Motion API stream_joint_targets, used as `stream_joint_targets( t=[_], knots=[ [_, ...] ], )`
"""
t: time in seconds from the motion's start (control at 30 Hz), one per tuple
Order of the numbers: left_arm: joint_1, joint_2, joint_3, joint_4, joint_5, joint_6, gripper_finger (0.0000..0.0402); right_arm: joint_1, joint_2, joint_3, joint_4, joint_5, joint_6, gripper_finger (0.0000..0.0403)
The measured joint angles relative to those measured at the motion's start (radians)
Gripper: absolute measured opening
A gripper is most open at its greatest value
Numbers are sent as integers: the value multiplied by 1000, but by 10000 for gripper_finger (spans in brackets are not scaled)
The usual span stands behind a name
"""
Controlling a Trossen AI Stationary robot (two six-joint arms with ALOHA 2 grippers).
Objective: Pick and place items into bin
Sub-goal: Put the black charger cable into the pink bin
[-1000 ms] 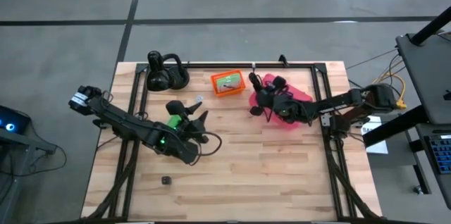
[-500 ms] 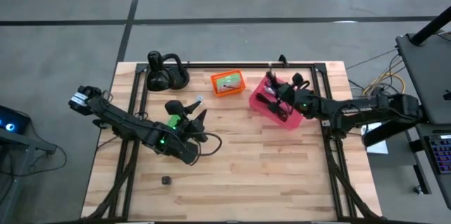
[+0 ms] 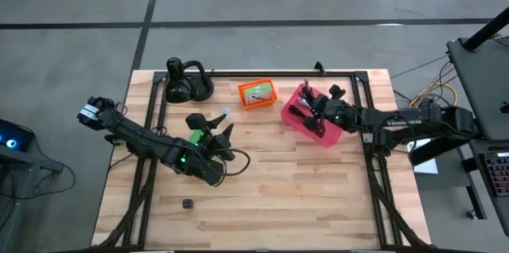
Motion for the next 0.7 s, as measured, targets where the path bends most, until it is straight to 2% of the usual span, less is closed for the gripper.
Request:
stream_joint_targets(
  t=[0.3, 0.47, 0.7],
  knots=[
    [0, 0, 0, 0, 0, 1, 173, 1, 73, 65, -166, 10, 103, 26],
    [0, 0, 0, 0, 0, 1, 173, 13, 116, 114, -285, 76, 214, 28],
    [0, 1, 0, 0, 0, 2, 173, 91, 191, 172, -434, 155, 319, 30]
  ],
)
